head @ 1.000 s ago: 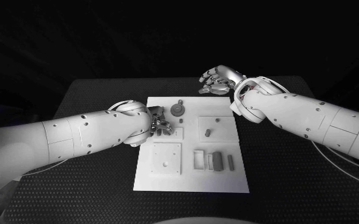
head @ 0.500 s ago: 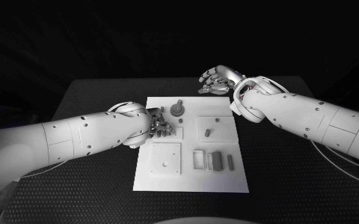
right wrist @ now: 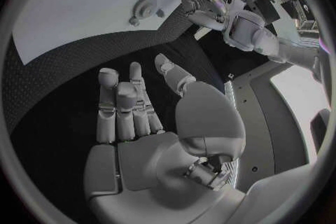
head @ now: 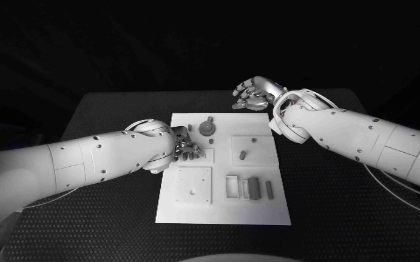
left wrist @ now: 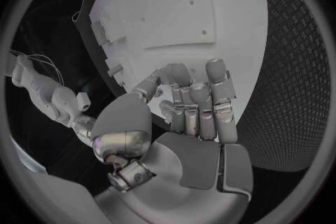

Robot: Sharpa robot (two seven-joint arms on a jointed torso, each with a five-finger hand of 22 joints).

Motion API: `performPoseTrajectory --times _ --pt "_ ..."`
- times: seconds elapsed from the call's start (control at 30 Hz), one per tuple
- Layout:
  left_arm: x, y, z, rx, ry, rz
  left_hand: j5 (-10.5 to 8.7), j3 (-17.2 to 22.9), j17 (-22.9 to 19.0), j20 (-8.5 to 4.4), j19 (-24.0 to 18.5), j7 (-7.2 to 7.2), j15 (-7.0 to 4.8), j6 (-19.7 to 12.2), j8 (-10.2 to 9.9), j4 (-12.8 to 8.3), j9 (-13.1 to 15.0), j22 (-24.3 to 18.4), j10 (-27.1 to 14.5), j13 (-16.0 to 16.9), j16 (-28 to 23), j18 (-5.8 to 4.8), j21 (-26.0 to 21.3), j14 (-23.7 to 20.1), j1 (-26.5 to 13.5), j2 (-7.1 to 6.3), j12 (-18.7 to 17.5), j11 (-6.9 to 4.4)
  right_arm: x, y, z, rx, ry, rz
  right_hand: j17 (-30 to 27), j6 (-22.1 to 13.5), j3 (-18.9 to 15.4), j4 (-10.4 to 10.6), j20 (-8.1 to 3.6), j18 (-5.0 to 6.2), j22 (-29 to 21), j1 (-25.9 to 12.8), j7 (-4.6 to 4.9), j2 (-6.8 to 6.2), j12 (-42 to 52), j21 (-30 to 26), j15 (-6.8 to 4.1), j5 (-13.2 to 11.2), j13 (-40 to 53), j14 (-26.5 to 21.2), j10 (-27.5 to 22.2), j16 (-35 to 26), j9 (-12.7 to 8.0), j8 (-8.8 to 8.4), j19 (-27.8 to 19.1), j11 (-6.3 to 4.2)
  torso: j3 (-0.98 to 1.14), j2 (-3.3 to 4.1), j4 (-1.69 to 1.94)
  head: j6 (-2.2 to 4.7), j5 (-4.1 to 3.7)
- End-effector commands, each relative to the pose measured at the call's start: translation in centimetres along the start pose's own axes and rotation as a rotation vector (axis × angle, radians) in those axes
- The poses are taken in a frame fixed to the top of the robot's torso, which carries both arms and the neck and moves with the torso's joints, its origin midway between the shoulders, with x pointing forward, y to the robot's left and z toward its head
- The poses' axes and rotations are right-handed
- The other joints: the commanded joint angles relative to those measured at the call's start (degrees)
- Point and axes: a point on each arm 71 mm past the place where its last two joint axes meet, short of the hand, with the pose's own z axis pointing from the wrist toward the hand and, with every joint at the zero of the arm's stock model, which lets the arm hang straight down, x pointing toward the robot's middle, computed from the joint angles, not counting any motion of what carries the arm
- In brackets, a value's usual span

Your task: Assemble the parts on the task board

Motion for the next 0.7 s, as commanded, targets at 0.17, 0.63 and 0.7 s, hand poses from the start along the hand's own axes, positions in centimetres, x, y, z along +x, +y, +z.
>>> performPoseTrajectory --times 0.17,0.63,0.7 --pt "-0.05 -0.08 0.01 0.008 -0.009 -0.019 -0.13 -0.2 -0.1 0.28 0.1 -0.24 0.11 -0.3 0.1 -0.1 0.0 1.3 -0.1 -0.1 0.3 0.18 0.2 -0.3 0.0 0.54 0.4 -0.12 0.09 0.08 0.01 -0.009 0.013 0.000 -0.1 -0.5 -0.4 0.1 -0.29 3.52 0.9 -0.2 0.70 0.36 -0.3 -0.3 -0.01 0.1 0.1 -0.2 0.1 0.2 -0.1 0.23 -0.1 0.28 0.00 0.03 0.02 -0.04 -0.07" --pt "-0.11 -0.12 0.04 0.014 -0.014 -0.039 -0.42 -0.7 -0.5 0.27 0.1 -0.31 0.03 -0.2 0.1 1.0 0.0 1.2 -0.1 -0.3 0.6 0.29 0.2 -0.3 -0.9 -0.26 0.6 -0.20 0.11 0.07 0.02 -0.008 0.014 0.000 -0.1 -0.5 -0.3 0.1 -0.28 3.52 0.9 -0.2 0.70 0.39 -0.3 -0.4 0.00 0.1 0.1 -0.3 0.1 0.2 -0.1 0.25 -0.1 0.29 0.04 0.00 0.02 -0.10 -0.11" --pt "-0.10 -0.14 0.04 0.015 -0.013 -0.040 -0.45 -0.7 -0.5 0.27 0.1 -0.32 0.02 -0.2 0.1 1.1 0.0 1.2 -0.1 -0.3 0.6 0.30 0.2 -0.3 -1.0 -0.33 0.6 -0.20 0.11 0.07 0.02 -0.008 0.014 0.000 -0.1 -0.5 -0.3 0.1 -0.28 3.52 0.9 -0.2 0.71 0.39 -0.3 -0.4 0.00 0.1 0.1 -0.3 0.1 0.2 -0.1 0.25 -0.1 0.29 0.05 -0.01 -0.01 -0.11 -0.10"
